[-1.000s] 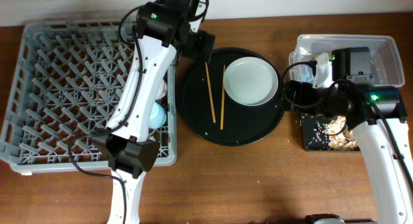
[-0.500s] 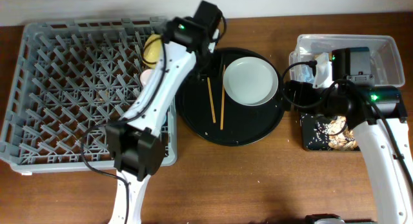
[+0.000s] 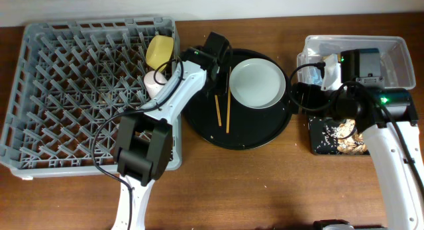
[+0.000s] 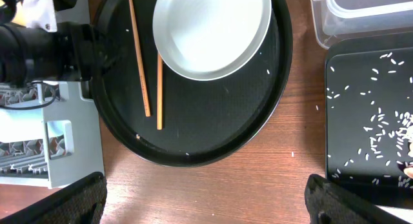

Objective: Sort waste into correct bins and load items into the dishwasher rack
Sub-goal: 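Move the left gripper to the chopsticks and pinch one chopstick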

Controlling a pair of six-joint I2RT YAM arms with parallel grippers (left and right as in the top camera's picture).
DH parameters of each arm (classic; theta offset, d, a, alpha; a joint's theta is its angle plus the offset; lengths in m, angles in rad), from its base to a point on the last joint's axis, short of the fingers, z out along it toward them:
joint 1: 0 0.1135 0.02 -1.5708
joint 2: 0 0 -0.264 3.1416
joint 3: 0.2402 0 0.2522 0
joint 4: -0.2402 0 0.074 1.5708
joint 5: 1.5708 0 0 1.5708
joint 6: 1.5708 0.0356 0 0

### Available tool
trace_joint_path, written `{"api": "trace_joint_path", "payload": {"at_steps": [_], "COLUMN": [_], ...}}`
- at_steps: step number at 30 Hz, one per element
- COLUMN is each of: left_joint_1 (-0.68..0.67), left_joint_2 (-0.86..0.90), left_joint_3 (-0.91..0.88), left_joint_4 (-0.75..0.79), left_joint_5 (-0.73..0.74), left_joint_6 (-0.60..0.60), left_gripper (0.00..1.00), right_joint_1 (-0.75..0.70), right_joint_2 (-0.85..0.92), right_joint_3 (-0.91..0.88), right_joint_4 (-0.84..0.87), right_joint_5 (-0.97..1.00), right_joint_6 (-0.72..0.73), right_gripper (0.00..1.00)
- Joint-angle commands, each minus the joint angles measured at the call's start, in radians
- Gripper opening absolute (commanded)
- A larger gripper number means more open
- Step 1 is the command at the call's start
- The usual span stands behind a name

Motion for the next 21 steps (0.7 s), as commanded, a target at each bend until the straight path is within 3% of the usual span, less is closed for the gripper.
{"api": "trace_joint_path", "payload": {"at_steps": [1,10,12,21], "left_joint_1": [-0.024,-0.106,-0.114,-0.113], "left_joint_2": [-0.004,0.0,0.0,0.055], "left_joint_3": [-0.047,-0.077,-0.077,-0.077], "left_joint_4": [0.057,0.127,0.129,0.15], "left_joint_5": [-0.061,-0.275,-0.326,-0.333], "left_joint_6": [-0.01,-0.014,-0.082,-0.159], "left_gripper": [0.43,0.3,0.29,0.29], "right_joint_1": [0.003,0.003,0.003,0.003], "right_joint_2": [0.001,0.001,0.001,0.001], "right_joint_3": [0.014,0.014,0.014,0.014], "right_joint_4": [0.002,0.002,0.002,0.002], "right_joint_5": [0.011,0.011,0.011,0.012], "right_joint_6": [-0.006,-0.006,-0.006,-0.006], "right_gripper": [0.98,0.98,0.99,0.98]}}
